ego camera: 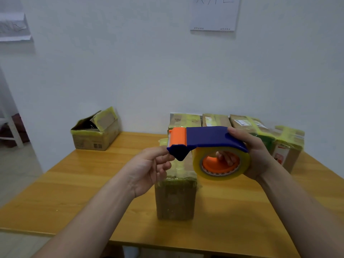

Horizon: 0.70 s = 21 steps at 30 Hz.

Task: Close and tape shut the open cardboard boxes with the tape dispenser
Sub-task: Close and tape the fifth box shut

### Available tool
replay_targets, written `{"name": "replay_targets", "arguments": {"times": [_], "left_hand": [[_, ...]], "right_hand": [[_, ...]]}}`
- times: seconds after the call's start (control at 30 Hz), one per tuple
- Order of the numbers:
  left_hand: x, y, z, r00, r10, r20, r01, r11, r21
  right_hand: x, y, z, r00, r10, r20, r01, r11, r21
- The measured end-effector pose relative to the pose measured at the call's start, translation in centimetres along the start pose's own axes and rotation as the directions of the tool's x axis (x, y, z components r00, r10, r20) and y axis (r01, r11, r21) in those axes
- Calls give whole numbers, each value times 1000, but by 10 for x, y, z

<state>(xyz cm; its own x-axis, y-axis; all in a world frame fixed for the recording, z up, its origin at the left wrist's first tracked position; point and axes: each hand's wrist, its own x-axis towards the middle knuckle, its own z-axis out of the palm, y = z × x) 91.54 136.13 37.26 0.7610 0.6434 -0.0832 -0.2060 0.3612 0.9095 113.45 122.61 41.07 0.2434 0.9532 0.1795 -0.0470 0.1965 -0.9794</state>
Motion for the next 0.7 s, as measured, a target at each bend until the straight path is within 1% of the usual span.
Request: {"name": "replay_targets", "arguments": {"times": [0.07, 0.17, 0.33, 0.4, 0.47, 0.53, 0.6, 0.7], "left_hand": [[0, 3, -3, 999, 34, -36, -28, 988, 154], [-1, 8, -7, 992, 99, -81, -71, 954, 290], [-8, 10, -9, 989, 129, -72, -94, 925, 368], [-10, 9, -14, 987, 130, -98, -86, 929, 361], [-14, 8, -25, 978, 143, -154, -82, 933, 350], [-17, 5, -35, 972, 149, -181, -65, 913, 404], [-19, -1, -41, 970, 150, -189, -38, 870, 491], [-19, -6, -44, 960, 181, -215, -28, 822, 569]], "right_hand": [[-2, -4, 2, 1000, 12, -6, -12, 1000, -25], [-2, -9, 1, 1000, 19, 2, -18, 993, -115], [-4, -13, -1, 997, 47, 58, -34, 976, -217], [-6, -12, -5, 996, 61, 58, -48, 975, -215], [-10, -12, -13, 997, 73, 14, -69, 980, -189], [-12, -11, -24, 996, 92, -9, -91, 969, -228], [-13, -10, -26, 994, 106, -4, -102, 948, -302], [-11, -9, -20, 996, 94, -5, -90, 931, -354]]}}
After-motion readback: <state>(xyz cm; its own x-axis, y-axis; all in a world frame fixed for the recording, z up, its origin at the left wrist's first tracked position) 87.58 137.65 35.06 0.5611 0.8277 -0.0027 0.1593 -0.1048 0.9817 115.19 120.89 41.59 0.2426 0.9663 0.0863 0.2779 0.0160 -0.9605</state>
